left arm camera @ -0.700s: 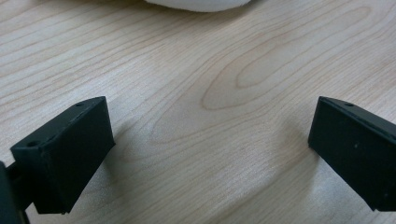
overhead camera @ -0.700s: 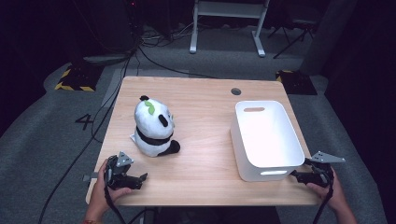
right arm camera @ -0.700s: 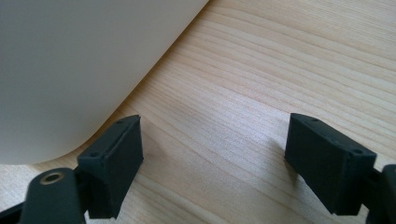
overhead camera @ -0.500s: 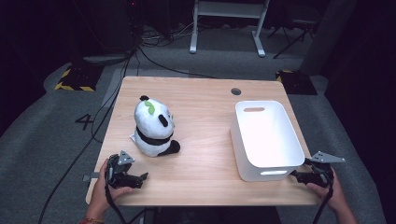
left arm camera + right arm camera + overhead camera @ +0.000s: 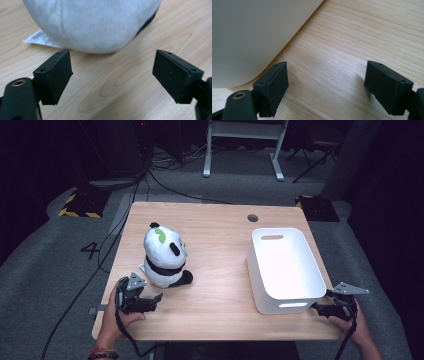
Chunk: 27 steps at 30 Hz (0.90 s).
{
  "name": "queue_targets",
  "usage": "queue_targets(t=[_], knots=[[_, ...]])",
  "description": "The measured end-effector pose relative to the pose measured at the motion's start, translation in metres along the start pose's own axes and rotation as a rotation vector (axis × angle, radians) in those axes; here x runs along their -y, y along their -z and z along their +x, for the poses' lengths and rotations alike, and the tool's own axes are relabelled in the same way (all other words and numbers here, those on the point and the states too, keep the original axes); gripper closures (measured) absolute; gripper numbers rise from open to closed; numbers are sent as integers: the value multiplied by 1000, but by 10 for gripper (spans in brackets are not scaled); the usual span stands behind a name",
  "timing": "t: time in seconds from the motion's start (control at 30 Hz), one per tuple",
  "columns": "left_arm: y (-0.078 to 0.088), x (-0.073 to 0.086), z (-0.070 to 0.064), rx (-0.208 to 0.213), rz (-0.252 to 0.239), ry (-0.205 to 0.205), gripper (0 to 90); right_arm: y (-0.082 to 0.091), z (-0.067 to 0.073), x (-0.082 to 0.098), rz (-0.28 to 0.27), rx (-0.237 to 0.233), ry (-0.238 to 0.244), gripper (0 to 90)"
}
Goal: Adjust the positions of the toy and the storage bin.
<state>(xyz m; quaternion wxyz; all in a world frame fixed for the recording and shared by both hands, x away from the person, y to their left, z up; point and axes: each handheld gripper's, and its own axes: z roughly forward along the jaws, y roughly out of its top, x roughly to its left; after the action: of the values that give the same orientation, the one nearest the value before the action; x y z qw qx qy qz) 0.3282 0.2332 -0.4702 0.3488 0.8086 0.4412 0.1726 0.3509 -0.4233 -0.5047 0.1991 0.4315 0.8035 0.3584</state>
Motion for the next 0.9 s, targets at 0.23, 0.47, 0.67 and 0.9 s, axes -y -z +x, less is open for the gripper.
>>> queue_targets(t=[0.23,0.47,0.67,0.9], knots=[[9,-13,-4,-47,-64,6,157,0,0,0,0,0,-1,190],[15,-26,-13,-65,-107,-16,156,0,0,0,0,0,0,190],[12,-41,-21,-69,-150,7,156,0,0,0,0,0,0,190],[7,-54,-26,-69,-184,26,154,0,0,0,0,0,-1,191]])
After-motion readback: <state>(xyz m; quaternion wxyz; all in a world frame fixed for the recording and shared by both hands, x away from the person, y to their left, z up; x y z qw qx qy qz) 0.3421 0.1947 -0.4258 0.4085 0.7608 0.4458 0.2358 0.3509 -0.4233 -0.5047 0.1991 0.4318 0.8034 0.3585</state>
